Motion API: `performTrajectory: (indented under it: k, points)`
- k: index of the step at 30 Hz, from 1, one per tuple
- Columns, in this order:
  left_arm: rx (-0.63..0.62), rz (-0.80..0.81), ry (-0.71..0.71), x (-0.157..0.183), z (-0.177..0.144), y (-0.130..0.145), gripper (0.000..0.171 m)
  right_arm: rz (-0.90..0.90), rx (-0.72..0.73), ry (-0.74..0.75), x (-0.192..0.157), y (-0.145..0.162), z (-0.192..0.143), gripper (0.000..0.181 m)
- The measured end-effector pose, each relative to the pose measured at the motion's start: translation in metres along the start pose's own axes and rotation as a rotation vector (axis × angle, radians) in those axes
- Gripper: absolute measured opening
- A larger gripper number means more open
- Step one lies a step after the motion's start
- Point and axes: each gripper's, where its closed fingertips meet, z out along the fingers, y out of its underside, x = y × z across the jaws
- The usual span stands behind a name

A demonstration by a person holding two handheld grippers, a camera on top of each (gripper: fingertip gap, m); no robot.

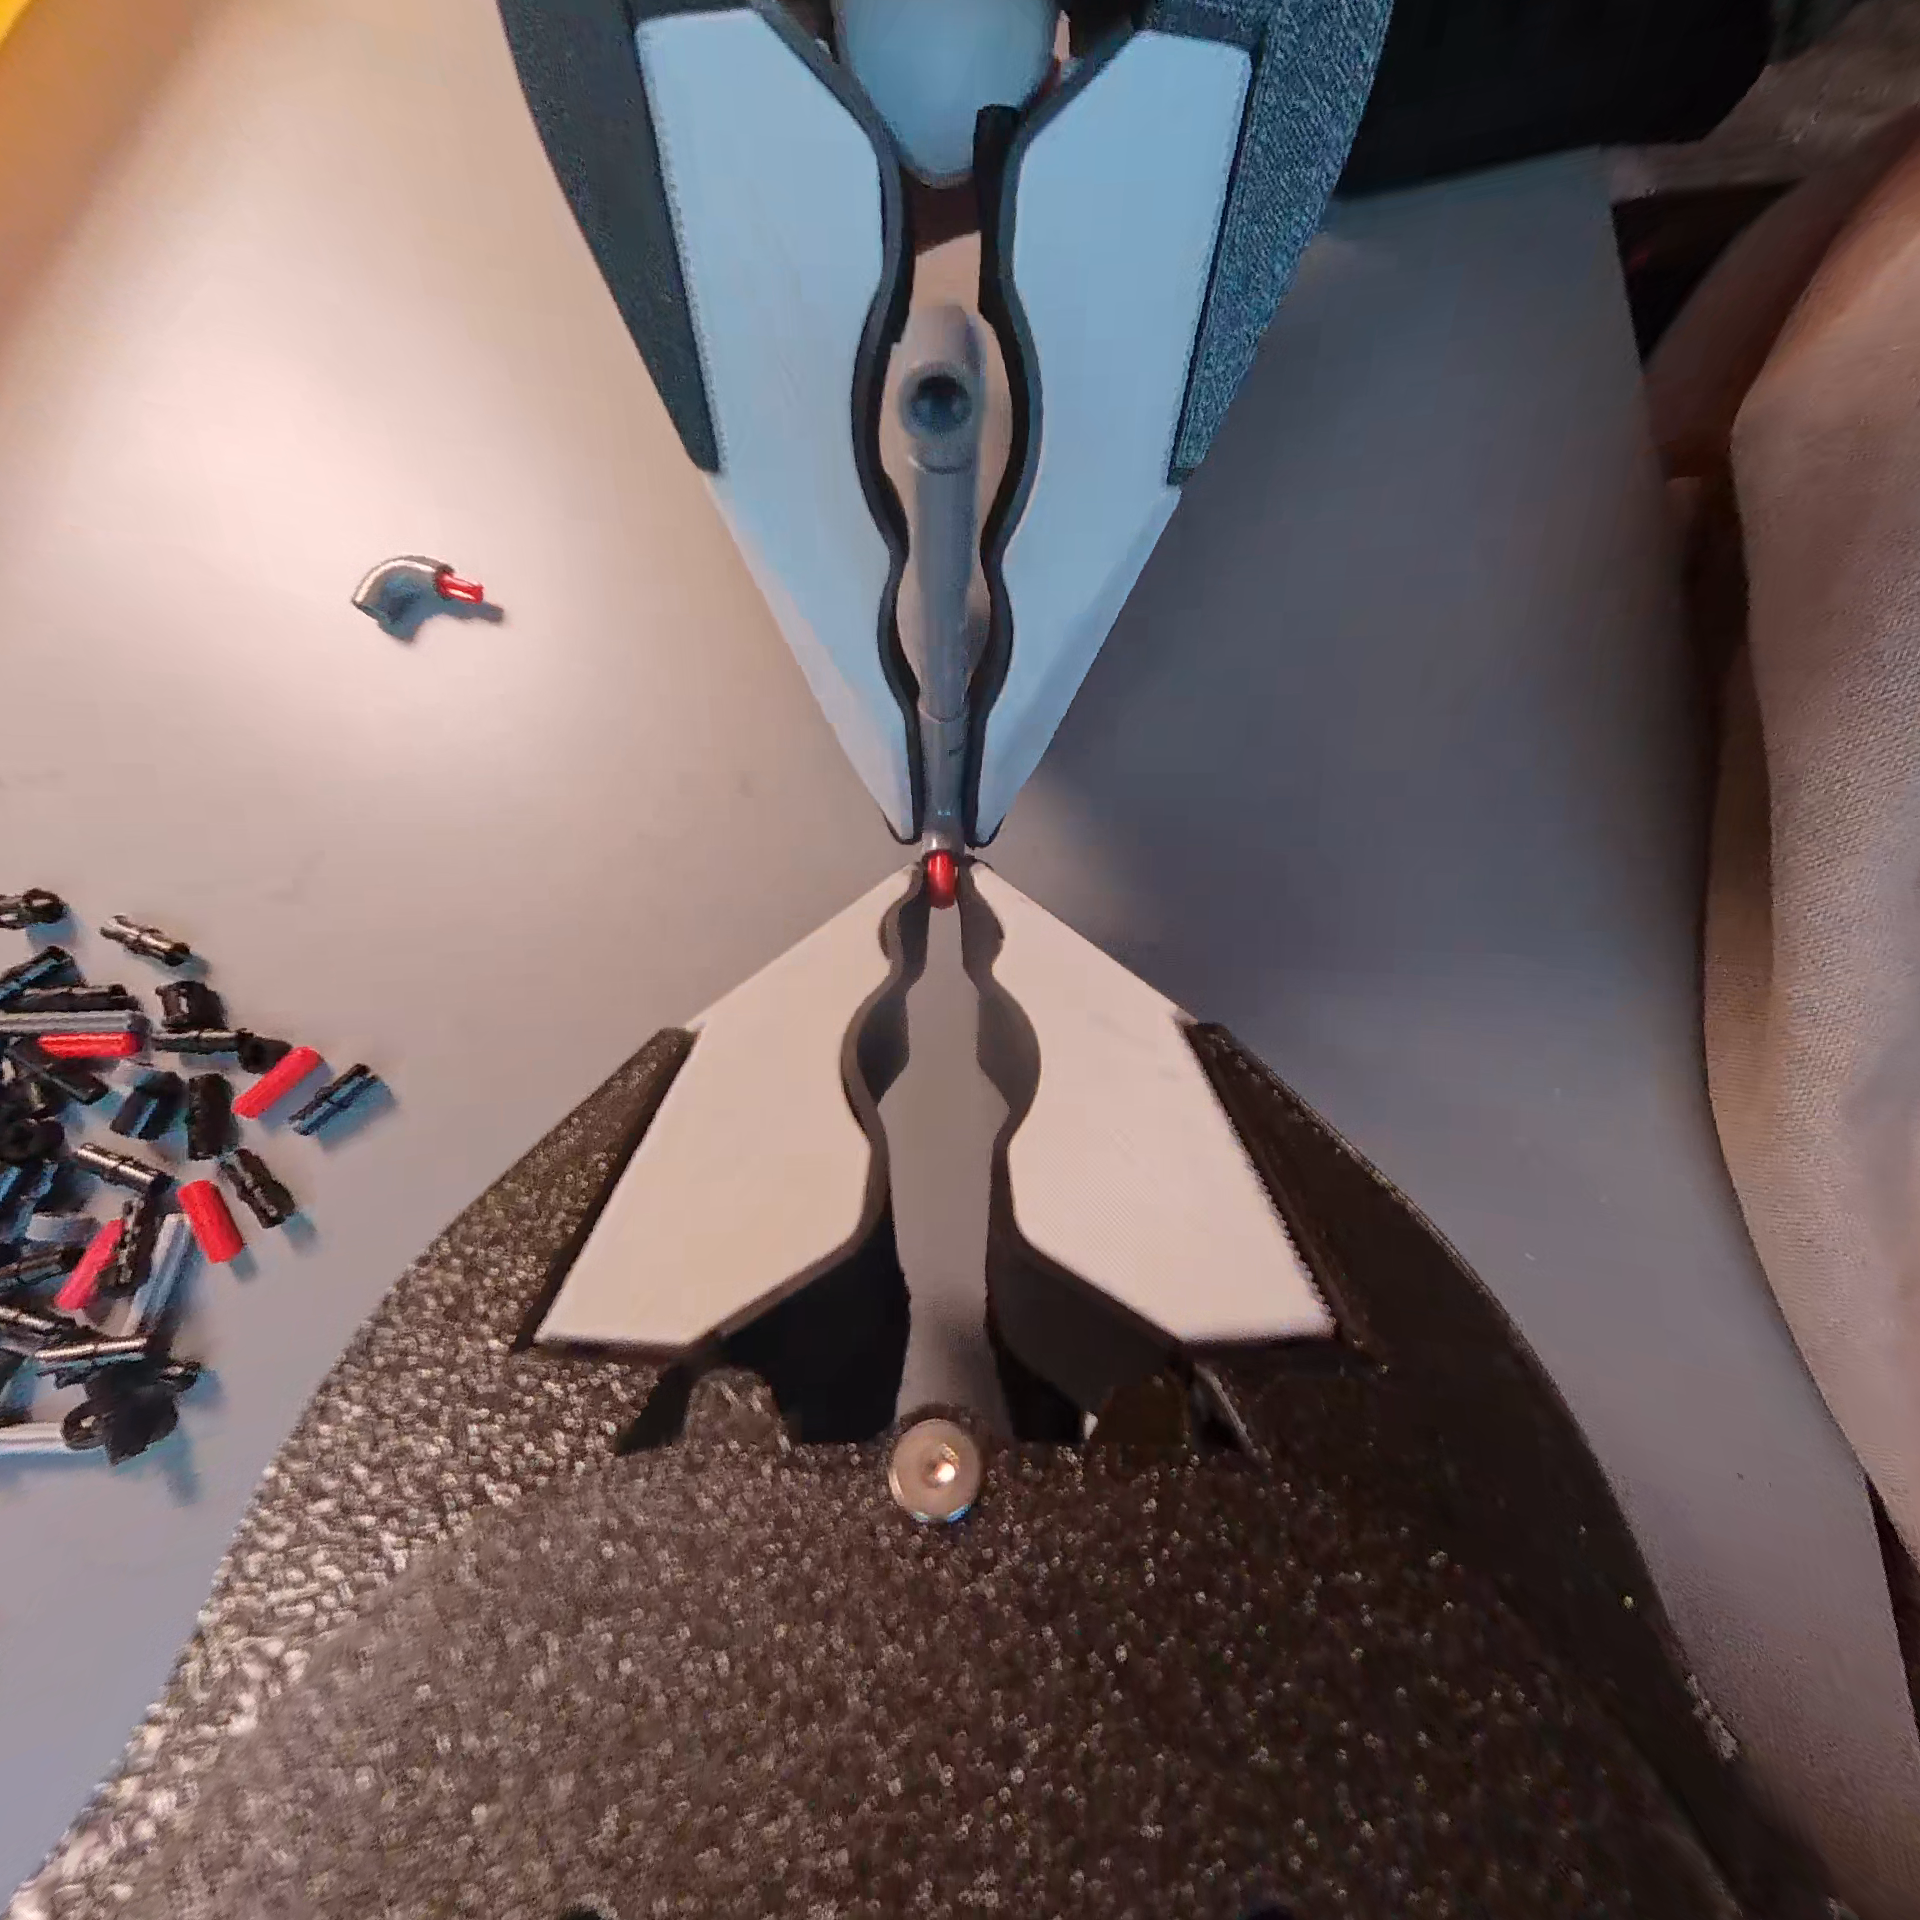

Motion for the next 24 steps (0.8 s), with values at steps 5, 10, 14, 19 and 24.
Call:
performTrajectory:
  k: [5,10,14,19,24]
  points:
    - [0.040,-0.065,0.014,-0.001,-0.003,-0.004,0.003,0.002,0.091,-0.003,0.002,-0.006,-0.004,0.005]
    - [0.079,-0.129,0.062,0.002,-0.005,-0.006,0.003,0.065,0.209,-0.072,0.000,-0.012,-0.008,0.005]
    - [0.028,-0.098,0.097,0.013,0.004,0.003,0.005,0.034,0.144,-0.114,-0.010,-0.008,0.001,0.005]
    - [0.045,-0.092,0.112,0.015,0.001,0.001,0.003,0.051,0.167,-0.136,-0.013,-0.011,0.000,0.005]
    - [0.096,-0.127,0.102,0.010,-0.005,-0.006,0.002,0.089,0.288,-0.148,-0.011,-0.020,-0.008,0.014]
